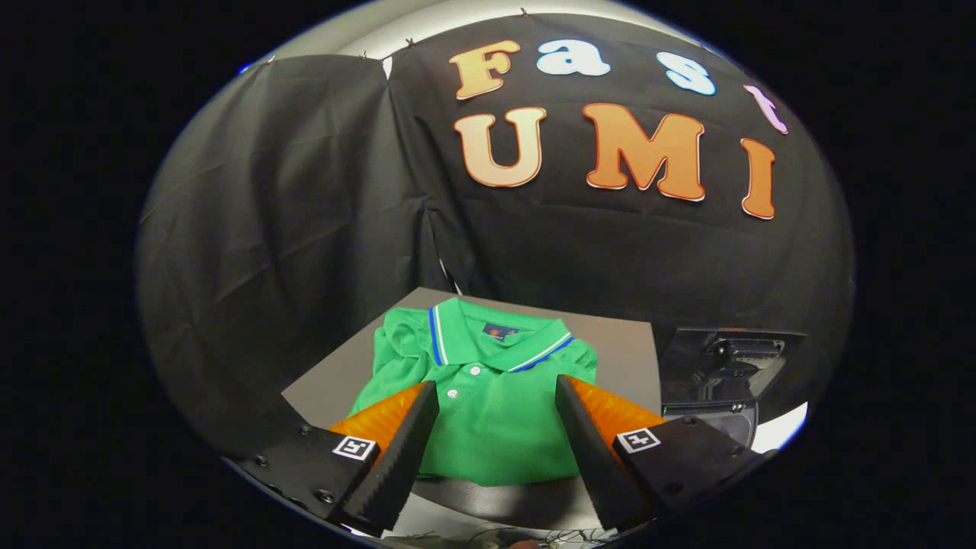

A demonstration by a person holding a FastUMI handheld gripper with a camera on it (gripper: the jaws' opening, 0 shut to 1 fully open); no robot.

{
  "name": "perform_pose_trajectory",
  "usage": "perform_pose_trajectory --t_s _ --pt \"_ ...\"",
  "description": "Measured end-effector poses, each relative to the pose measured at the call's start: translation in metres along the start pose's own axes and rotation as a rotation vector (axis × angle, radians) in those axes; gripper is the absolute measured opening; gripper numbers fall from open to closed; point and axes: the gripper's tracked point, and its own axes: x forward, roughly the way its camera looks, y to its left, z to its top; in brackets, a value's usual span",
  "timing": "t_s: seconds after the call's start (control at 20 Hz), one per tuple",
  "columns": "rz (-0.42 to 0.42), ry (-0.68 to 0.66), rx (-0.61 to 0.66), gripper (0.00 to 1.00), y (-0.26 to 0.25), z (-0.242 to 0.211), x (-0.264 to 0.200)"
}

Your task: Put the clothes into the washing machine and then close the washing machine lid.

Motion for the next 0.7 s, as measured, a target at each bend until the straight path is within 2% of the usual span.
perform_pose_trajectory --t_s 0.15,0.7 --pt "-0.007 0.058 -0.022 0.99 0.003 -0.015 0.007" --pt "-0.015 0.123 -0.028 0.99 0.0 -0.029 0.013"
